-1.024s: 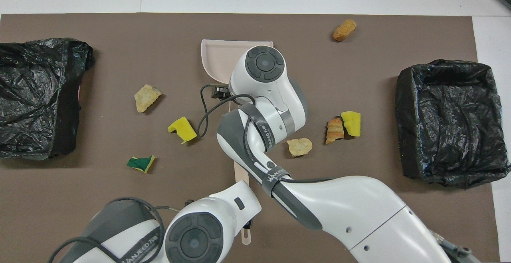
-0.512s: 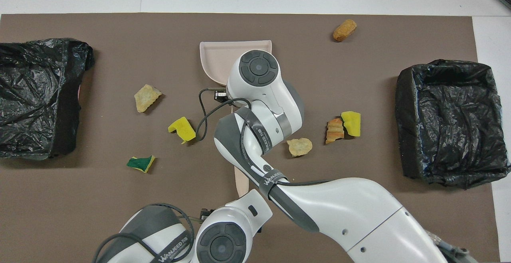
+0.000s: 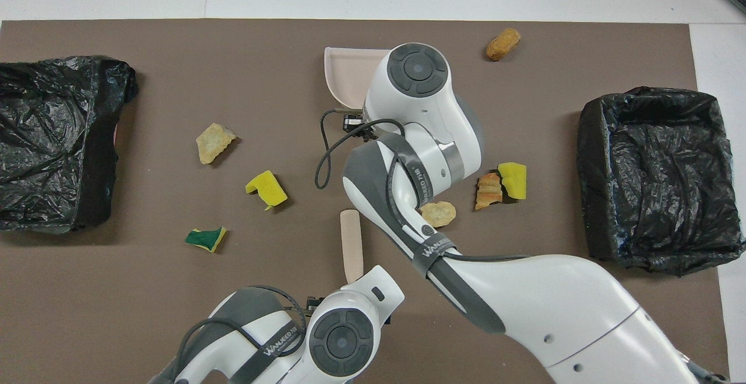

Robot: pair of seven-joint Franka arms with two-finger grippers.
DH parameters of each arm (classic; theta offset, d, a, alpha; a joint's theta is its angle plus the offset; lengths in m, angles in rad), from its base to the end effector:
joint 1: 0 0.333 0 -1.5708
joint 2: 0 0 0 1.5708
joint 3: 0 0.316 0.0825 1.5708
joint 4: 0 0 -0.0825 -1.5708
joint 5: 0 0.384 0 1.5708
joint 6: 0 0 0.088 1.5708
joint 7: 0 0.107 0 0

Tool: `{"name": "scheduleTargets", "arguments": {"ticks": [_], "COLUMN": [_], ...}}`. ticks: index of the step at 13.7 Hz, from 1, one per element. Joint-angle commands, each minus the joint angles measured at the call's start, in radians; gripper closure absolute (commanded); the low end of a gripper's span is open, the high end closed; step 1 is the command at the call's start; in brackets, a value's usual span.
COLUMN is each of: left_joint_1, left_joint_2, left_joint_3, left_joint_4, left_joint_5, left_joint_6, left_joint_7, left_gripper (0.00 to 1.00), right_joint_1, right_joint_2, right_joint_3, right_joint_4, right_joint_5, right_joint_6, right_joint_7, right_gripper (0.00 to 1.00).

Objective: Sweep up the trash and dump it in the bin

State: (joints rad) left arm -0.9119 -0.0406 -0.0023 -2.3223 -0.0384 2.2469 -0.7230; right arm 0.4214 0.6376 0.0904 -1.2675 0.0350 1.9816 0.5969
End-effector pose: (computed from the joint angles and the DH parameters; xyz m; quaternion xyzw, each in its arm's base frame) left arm 0.3035 -0.3956 0.3541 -0.9963 0.0832 0.0226 0.0026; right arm 0.6520 0.3501 0.3913 -0.9966 0.0587 -0.0110 0.0571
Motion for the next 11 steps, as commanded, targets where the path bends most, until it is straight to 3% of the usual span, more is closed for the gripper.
{"name": "scheduleTargets", "arguments": {"ticks": [1, 4, 6, 9, 11], "left_joint_1": [-0.030, -0.032, -0.030, -0.030, -0.028], "left_joint_2": [-0.009, -0.015, -0.015, -0.016, -0.016], "left_joint_3": [0.016, 0.016, 0.016, 0.016, 0.016], "left_joint_4": [-0.020, -0.031, -0.031, -0.031, -0.029], "left_joint_5": [0.002, 0.002, -0.005, -0.028, -0.047], "left_joint_6": [0.017, 0.011, 0.007, -0.016, -0.029], "left_joint_7": [-0.036, -0.067, -0.067, -0.065, -0.070], "left_gripper": [0.00, 0.10, 0.22, 0.54, 0.85], "right_joint_1": [-0.056, -0.125, -0.173, -0.217, -0.216], "right_joint_2": [-0.087, -0.140, -0.177, -0.219, -0.243], "right_joint_3": [0.015, 0.015, 0.015, 0.015, 0.014], "right_joint_4": [-0.050, -0.069, -0.114, -0.159, -0.167], "right_joint_5": [-0.001, 0.002, 0.002, 0.000, -0.003], "right_joint_6": [-0.076, -0.209, -0.231, -0.243, -0.318], "right_joint_7": [-0.116, -0.381, -0.554, -0.770, -0.869], "right_gripper": [1.00, 1.00, 1.00, 1.00, 1.00]}}
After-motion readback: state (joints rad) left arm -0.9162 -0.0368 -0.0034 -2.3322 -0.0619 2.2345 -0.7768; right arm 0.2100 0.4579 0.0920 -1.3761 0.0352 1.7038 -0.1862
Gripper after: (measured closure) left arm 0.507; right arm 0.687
